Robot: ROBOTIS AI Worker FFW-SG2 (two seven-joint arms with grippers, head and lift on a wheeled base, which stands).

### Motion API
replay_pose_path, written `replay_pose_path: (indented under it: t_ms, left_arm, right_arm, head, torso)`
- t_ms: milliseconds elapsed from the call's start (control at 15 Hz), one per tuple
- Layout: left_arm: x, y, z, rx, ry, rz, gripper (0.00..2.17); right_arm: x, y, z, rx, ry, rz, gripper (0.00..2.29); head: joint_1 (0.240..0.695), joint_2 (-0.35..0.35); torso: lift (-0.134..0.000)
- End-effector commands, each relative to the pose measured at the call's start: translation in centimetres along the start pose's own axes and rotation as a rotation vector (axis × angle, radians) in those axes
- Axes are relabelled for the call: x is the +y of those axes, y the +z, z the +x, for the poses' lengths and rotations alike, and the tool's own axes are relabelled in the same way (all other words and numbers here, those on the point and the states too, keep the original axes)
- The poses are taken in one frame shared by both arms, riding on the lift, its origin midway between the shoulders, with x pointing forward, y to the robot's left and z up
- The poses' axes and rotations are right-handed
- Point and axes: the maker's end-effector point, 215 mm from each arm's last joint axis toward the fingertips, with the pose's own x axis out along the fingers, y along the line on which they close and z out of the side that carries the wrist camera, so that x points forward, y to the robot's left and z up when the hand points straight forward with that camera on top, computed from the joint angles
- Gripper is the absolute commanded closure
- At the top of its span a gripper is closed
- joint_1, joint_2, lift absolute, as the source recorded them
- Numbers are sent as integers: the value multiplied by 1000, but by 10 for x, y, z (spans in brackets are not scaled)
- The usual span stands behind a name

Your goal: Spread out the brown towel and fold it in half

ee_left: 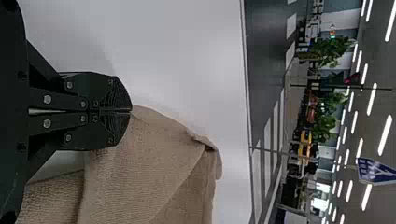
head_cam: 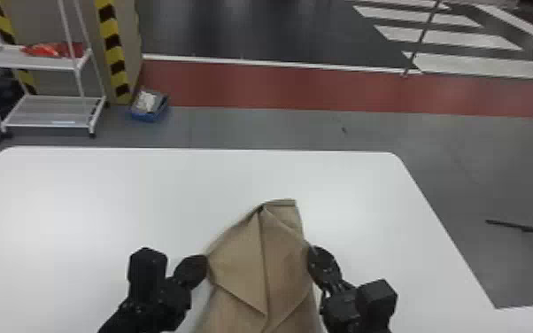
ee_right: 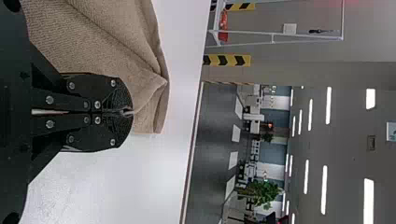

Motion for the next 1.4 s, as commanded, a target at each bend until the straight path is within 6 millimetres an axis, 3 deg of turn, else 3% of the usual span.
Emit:
replay_pose_path:
  t_ms: [0,133,267,333,533,667,867,1067,1200,1333]
  left_arm:
    - [1,34,-16,-72,9,-3,1382]
    - [19,72,-36,-149,45,-5,1379]
    - [53,104,-60,-206,102,-25,1382]
    - [74,115,-74,-215,133,-48,1379]
    - [138,142,-126,-241,249,-83,1382]
    - [169,159,-163,-277,317,-87,1382]
    - [186,167,-204,-259,383,-72,1379]
    - [189,176,-240,-242,436,-49,1379]
    - [198,184,-255,-250,470,-36,1379]
    - [214,193,-251,-249,484,-60,1379]
  right_arm:
    - [-3,10,0,-14,-4,0,1318]
    - [-15,29,-1,-27,-7,7,1318]
    - [-43,49,-3,-29,-42,-6,1318]
    - [-60,60,-4,-34,-58,-17,1318]
    - [-134,81,-9,10,-133,-30,1318]
    - [-166,92,-16,24,-156,-43,1318]
    - [-197,99,-25,45,-180,-79,1318]
    - [-223,103,-39,48,-204,-93,1318]
    - [-245,114,-31,67,-222,-37,1315]
    - [-252,133,1,86,-219,6,1318]
  head:
    - [695,-156]
    - [695,-153]
    - [695,-140]
    - [695,-135]
    - [695,-113]
    - [695,-100]
    - [695,-88]
    - [695,-89]
    - [695,-103]
    - [695,-111]
  torso:
    - [-57]
    - [-57]
    - [-57]
    - [-57]
    - [-57]
    - [-57]
    - [-57]
    - [-57]
    - [-57]
    - [-57]
